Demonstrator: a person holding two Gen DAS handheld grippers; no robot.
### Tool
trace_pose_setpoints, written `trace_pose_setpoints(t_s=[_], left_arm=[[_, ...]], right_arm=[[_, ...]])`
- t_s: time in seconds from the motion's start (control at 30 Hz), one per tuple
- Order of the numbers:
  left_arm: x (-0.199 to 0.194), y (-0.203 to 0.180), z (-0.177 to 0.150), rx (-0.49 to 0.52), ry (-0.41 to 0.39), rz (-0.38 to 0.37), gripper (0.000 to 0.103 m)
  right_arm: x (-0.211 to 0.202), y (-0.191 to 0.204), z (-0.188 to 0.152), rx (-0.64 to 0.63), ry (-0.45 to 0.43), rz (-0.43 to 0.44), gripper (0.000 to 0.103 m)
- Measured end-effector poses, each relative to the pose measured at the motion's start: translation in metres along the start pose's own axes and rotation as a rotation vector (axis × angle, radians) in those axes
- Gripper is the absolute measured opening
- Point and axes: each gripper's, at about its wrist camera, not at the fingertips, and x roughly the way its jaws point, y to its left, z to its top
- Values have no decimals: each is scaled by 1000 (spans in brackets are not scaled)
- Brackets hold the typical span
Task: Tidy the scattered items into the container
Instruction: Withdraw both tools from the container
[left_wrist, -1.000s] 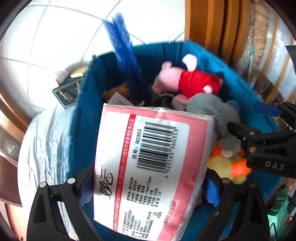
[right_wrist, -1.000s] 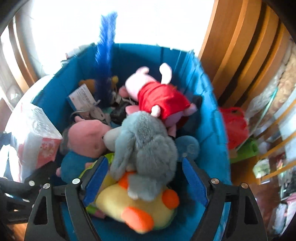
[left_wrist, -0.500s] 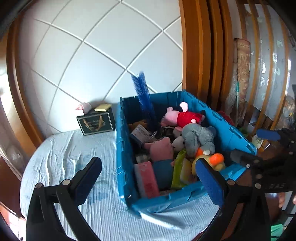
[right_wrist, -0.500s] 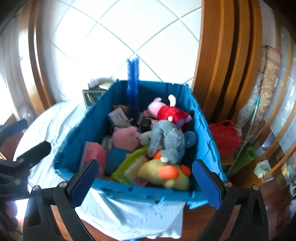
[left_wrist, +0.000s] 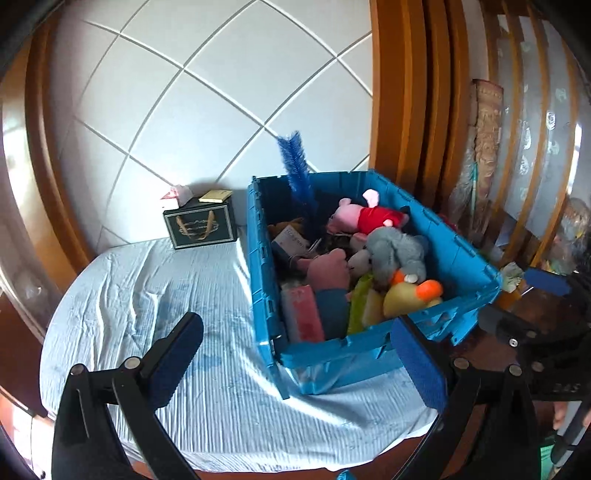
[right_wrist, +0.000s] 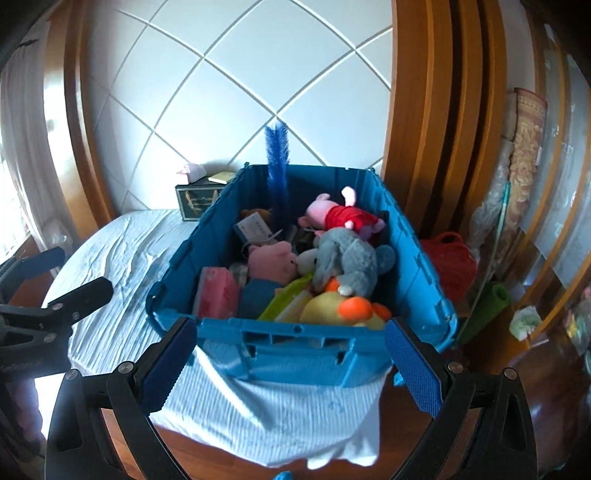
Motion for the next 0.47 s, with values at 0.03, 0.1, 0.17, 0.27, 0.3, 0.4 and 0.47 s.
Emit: trace_pose_setpoints(t_s=[0.03, 0.1, 0.17, 0.27, 0.3, 0.4, 0.47], left_arm=[[0, 1, -2, 1, 0, -4, 103], [-1, 1, -7, 2, 4, 2, 103], [-3, 2, -12, -1, 2, 10, 103], [-9, 4, -19, -11, -4, 14, 103], [-10, 4, -20, -14, -9, 13, 103], [-17, 4, -25, -32, -22, 21, 103], [-19, 5, -27, -45, -27, 20, 103]], right_arm=[[-1, 1, -2, 4, 0, -1, 103], [-3, 2, -6, 11, -2, -2, 103], [-7, 5, -11, 19, -8, -5, 103], [-16, 11, -20, 13, -24, -4, 103], [-18, 12, -22, 11, -28, -3, 103], [-23, 17, -26, 6, -41, -13, 103], [-25, 20, -28, 7, -47, -15, 103]])
